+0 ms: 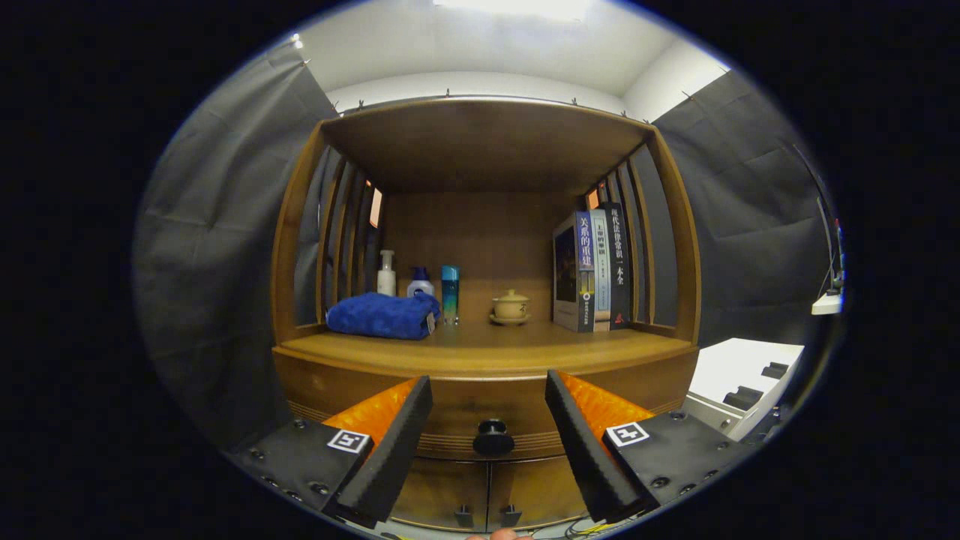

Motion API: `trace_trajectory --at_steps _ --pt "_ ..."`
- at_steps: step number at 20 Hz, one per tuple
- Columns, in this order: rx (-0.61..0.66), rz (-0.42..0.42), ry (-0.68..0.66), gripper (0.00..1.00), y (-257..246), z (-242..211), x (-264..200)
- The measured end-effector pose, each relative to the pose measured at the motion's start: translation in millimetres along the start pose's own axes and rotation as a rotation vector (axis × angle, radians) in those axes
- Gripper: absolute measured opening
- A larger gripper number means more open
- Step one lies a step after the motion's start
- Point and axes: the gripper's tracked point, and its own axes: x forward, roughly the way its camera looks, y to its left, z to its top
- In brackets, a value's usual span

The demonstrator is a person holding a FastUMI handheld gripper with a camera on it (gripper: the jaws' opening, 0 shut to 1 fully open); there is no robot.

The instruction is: Pull open the drawer, take out the items inside it, and place them on the countertop above the cabinet.

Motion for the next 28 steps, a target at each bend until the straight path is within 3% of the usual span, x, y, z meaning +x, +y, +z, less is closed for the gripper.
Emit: trace_trajectory --at_steps 13,25,28 --pt "0.043 0.008 0.137 0.94 -4 -72 51" --pt "0.087 -0.006 0.154 0.39 -8 -82 65" --pt "0.084 0.001 0.165 0.39 -9 -84 64"
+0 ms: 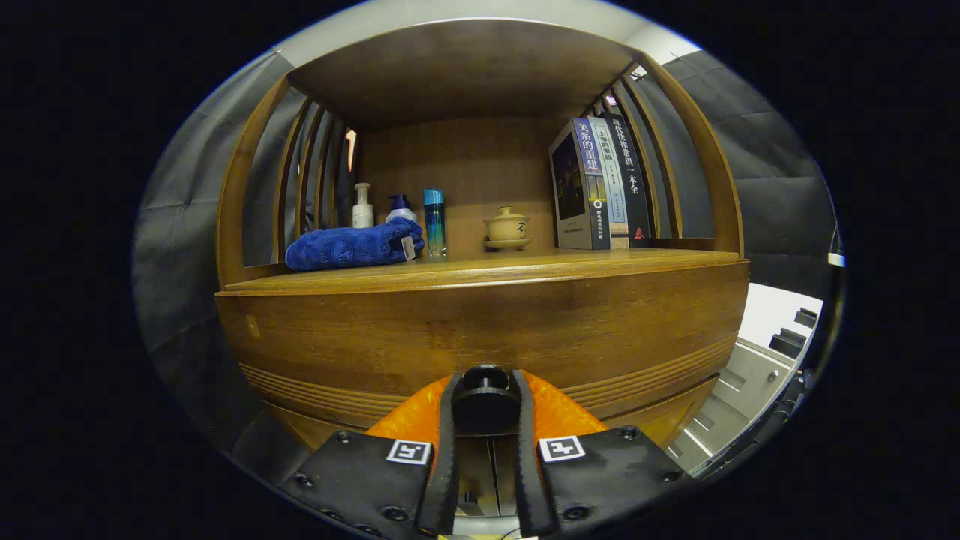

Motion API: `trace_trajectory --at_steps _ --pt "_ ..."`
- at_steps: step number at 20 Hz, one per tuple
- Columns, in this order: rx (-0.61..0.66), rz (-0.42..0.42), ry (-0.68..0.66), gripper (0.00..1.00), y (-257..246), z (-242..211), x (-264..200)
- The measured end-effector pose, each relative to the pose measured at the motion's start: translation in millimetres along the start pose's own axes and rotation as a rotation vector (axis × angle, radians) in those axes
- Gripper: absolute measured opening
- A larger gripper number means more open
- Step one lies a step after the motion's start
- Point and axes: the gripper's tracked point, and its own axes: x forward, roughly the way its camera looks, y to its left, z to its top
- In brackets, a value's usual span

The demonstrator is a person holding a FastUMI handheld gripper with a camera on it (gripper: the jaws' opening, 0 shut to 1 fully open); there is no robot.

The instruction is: Pull open the drawer, take out the items inside it, and place them on the countertop above the cabinet.

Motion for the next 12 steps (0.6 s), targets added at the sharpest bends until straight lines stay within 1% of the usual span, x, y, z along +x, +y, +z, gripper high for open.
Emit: trace_trajectory --at_steps 3,12 --pt "0.027 0.004 0.012 0.39 1 -2 -12" --pt "0.005 0.006 0.051 0.39 -1 -10 -85"
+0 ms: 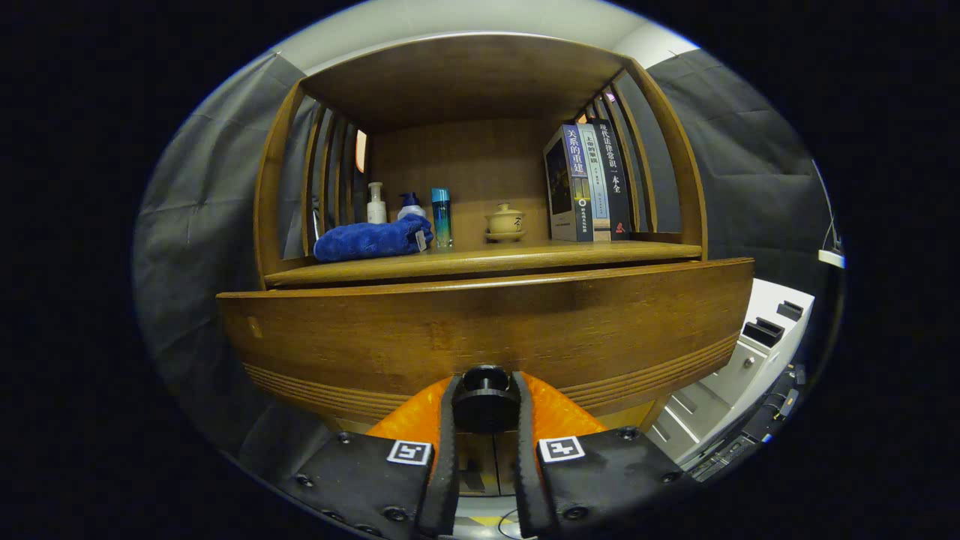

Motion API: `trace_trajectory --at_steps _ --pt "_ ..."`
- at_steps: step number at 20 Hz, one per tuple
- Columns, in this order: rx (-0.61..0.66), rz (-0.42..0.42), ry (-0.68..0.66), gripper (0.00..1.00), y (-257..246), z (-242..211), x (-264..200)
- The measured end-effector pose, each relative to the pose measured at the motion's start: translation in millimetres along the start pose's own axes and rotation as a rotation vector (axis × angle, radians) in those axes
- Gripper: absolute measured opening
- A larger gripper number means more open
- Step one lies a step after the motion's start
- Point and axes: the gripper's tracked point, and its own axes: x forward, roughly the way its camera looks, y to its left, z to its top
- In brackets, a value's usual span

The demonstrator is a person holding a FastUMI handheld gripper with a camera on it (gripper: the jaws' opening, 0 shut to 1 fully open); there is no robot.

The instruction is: Pull open the drawer, take out the items inside it, and place them on the countertop above the cabinet.

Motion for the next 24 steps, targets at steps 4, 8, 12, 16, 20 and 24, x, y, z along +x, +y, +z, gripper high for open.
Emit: trace_trajectory --at_steps 4,8,12,16,20,24 --pt "0.005 -0.01 0.0 0.39 1 -6 -37" --pt "-0.005 0.007 0.005 0.38 4 -9 -61" --pt "0.001 0.009 0.02 0.38 1 -12 -79" --pt "-0.007 0.009 0.041 0.38 -1 -17 -89" --pt "-0.021 0.006 0.058 0.38 -2 -22 -91" --pt "-0.014 0.0 0.053 0.39 -1 -23 -94"
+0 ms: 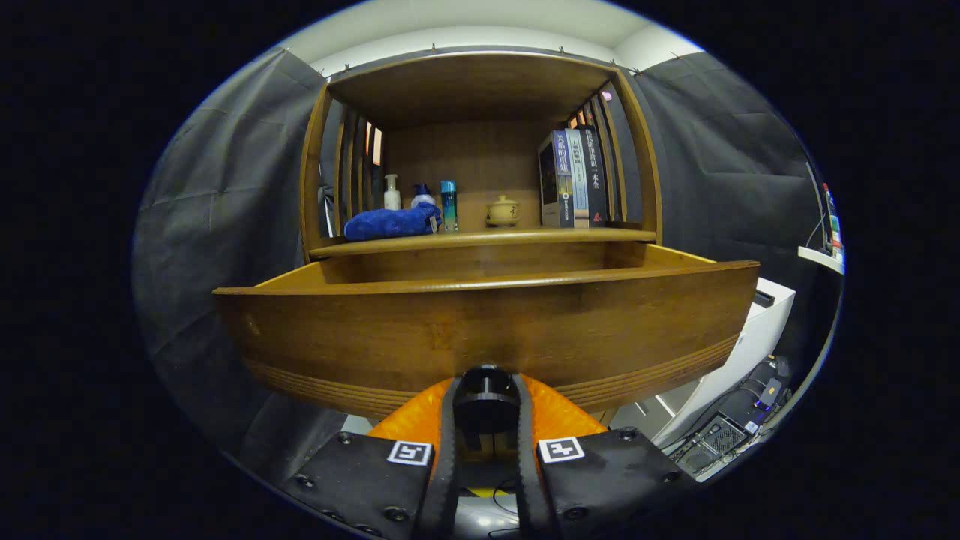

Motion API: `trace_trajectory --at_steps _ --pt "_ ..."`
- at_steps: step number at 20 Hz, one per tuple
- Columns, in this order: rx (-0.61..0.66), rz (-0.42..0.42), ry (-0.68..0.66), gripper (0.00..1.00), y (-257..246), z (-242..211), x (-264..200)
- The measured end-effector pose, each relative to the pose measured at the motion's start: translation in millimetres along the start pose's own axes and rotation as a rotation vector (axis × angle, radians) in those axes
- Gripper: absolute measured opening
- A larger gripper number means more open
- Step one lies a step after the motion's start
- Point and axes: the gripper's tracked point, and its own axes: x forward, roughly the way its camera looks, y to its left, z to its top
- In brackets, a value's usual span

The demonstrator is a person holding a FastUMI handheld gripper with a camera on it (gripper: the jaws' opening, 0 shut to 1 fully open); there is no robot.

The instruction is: Pull open the drawer, take out the items inside it, and place them on the countertop above the cabinet.

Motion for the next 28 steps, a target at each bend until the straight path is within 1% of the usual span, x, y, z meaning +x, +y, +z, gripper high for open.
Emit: trace_trajectory --at_steps 1,2,4,7,10,11,12,14,16,17,18,19,20,21,24,26,28 --pt "-0.007 -0.002 0.001 0.39 0 -2 0" --pt "-0.019 -0.006 -0.007 0.45 -1 -2 -2" --pt "-0.039 0.0 -0.011 0.52 2 -3 -2" --pt "-0.045 0.027 -0.004 0.75 11 -3 -3" --pt "-0.056 0.005 -0.033 0.98 4 15 -13" --pt "-0.044 0.014 -0.051 0.98 4 31 -20" --pt "-0.035 0.03 -0.084 0.98 5 55 -28" --pt "-0.042 0.062 -0.162 0.98 6 125 -33" --pt "-0.067 0.093 -0.142 0.98 9 189 -27" --pt "-0.063 0.124 -0.141 0.98 14 222 -18" --pt "-0.07 0.162 -0.169 0.98 22 256 -13" --pt "-0.103 0.165 -0.18 0.98 27 280 4" --pt "-0.144 0.155 -0.152 0.99 28 289 22" --pt "-0.173 0.148 -0.096 0.99 26 284 42" --pt "-0.193 0.132 0.117 0.99 23 230 98" --pt "-0.182 0.102 0.256 0.99 11 187 126" --pt "-0.139 0.095 0.373 0.99 8 147 145"
